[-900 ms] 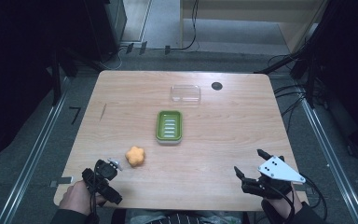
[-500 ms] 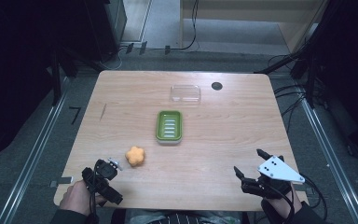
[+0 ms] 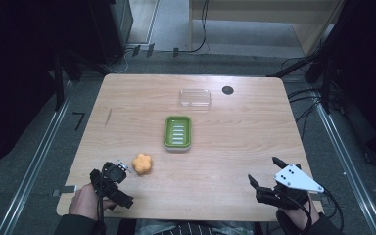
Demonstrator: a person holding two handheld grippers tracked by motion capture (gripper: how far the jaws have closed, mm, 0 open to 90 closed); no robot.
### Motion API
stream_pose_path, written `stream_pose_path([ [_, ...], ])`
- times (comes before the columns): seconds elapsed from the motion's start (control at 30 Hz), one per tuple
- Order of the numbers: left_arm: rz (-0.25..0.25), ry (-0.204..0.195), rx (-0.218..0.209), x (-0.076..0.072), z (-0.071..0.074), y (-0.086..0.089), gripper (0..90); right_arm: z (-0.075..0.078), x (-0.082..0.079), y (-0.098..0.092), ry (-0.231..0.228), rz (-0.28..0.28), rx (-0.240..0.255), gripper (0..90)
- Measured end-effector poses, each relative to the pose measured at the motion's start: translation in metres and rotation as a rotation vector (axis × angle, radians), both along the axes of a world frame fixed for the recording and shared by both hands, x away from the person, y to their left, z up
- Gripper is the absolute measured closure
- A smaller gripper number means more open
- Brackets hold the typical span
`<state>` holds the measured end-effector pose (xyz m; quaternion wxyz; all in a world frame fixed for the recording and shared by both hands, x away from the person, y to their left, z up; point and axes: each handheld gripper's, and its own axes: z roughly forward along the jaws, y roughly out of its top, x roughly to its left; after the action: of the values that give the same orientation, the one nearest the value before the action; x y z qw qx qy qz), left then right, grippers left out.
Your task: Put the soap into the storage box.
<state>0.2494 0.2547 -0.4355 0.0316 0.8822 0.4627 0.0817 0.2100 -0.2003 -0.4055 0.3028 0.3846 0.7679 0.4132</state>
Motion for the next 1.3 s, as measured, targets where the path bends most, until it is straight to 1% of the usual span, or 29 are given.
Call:
stream_pose_path([
  [0.13,0.000,-0.020,-0.030,0.006,0.000,-0.004,0.0,0.000,-0.001,0.000,0.006,-0.005,-0.009,13.6],
  [0.17,0.000,-0.020,-0.030,0.006,0.000,-0.004,0.0,0.000,-0.001,0.000,0.006,-0.005,-0.009,13.6],
  [0.2,-0.004,-0.009,-0.044,0.009,-0.002,-0.008,0.0,0.001,-0.004,0.000,-0.002,-0.011,-0.002,13.6],
  [0.27,-0.018,-0.018,-0.041,0.011,-0.002,-0.011,0.0,0.001,-0.004,0.001,0.001,-0.011,-0.007,13.6],
  [0.33,-0.019,-0.034,-0.038,0.013,-0.002,-0.012,0.0,0.001,-0.004,0.002,0.003,-0.006,-0.010,13.6],
  [0.43,-0.014,-0.044,-0.039,0.016,-0.001,-0.012,0.0,0.001,-0.002,0.003,0.005,-0.002,-0.014,13.6],
  [0.47,-0.010,-0.052,-0.037,0.020,-0.001,-0.011,0.0,0.001,-0.002,0.003,0.004,0.000,-0.013,13.6],
  [0.5,-0.004,-0.049,-0.043,0.022,-0.001,-0.011,0.0,0.001,-0.002,0.003,0.003,0.000,-0.011,13.6],
  [0.6,-0.004,-0.064,-0.050,0.028,-0.001,-0.011,0.0,0.001,-0.001,0.003,0.001,0.005,-0.010,13.6],
  [0.67,-0.003,-0.070,-0.069,0.031,-0.002,-0.012,0.0,0.001,0.000,0.004,0.003,0.009,-0.009,13.6],
  [0.7,-0.003,-0.070,-0.069,0.031,-0.002,-0.012,0.0,0.001,0.000,0.004,0.003,0.010,-0.008,13.6],
  [0.73,-0.012,-0.070,-0.075,0.035,-0.002,-0.012,0.0,0.001,0.000,0.005,0.003,0.011,-0.008,13.6],
  [0.77,-0.012,-0.070,-0.075,0.035,-0.002,-0.012,0.0,0.001,0.000,0.005,0.003,0.011,-0.008,13.6],
  [0.83,-0.032,-0.078,-0.093,0.040,-0.003,-0.015,0.0,0.001,0.001,0.005,0.003,0.020,-0.013,13.6],
  [0.97,-0.062,-0.088,-0.117,0.048,-0.003,-0.019,0.0,0.001,0.000,0.005,0.002,0.014,-0.008,13.6],
  [1.0,-0.074,-0.092,-0.117,0.050,-0.004,-0.020,0.0,0.001,0.001,0.005,0.002,0.016,-0.011,13.6],
  [1.03,-0.074,-0.092,-0.117,0.050,-0.004,-0.020,0.0,0.001,0.001,0.005,0.003,0.018,-0.012,13.6],
  [1.07,-0.092,-0.087,-0.120,0.054,-0.005,-0.023,0.0,0.001,0.001,0.005,0.003,0.018,-0.012,13.6],
  [1.13,-0.108,-0.079,-0.105,0.058,-0.007,-0.025,0.0,0.001,0.001,0.005,0.004,0.017,-0.008,13.6],
  [1.17,-0.110,-0.081,-0.109,0.060,-0.008,-0.026,0.0,0.001,0.001,0.005,0.003,0.018,-0.009,13.6],
  [1.23,-0.117,-0.075,-0.101,0.062,-0.008,-0.026,0.0,0.001,0.001,0.006,0.005,0.023,-0.012,13.6],
  [1.27,-0.132,-0.076,-0.100,0.065,-0.008,-0.028,0.0,0.001,0.001,0.006,0.004,0.023,-0.012,13.6],
  [1.3,-0.133,-0.072,-0.092,0.066,-0.009,-0.029,0.0,0.001,0.001,0.006,0.003,0.021,-0.011,13.6],
])
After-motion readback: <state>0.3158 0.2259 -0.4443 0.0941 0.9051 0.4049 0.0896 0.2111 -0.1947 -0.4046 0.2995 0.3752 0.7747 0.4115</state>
